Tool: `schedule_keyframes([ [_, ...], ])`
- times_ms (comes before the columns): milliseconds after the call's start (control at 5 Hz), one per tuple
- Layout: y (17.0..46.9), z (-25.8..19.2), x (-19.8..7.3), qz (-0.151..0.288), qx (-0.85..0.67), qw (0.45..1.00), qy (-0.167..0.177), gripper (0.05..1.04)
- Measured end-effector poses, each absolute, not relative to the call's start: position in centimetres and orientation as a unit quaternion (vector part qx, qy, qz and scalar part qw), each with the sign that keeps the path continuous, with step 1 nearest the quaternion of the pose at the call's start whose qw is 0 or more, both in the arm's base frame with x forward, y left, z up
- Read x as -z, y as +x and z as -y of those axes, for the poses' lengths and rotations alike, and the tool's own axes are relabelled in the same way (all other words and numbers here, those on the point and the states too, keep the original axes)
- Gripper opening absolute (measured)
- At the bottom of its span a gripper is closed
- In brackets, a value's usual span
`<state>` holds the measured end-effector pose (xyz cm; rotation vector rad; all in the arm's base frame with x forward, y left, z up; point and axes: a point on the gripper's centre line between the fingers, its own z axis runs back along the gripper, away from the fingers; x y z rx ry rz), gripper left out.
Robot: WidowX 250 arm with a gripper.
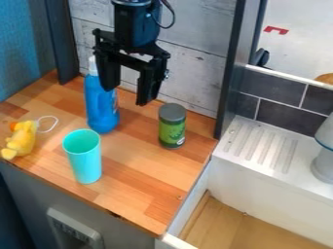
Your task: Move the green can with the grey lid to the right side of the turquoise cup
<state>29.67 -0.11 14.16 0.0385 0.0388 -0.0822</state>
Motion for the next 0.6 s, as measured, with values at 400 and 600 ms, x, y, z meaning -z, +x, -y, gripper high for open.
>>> schedule_keyframes([
  [400, 31.9, 0.3, -13.0, 0.021, 0.053, 0.998, 0.014, 1.009],
  [600, 34.3, 0.4, -13.4, 0.099, 0.040, 0.994, 0.015, 1.009],
])
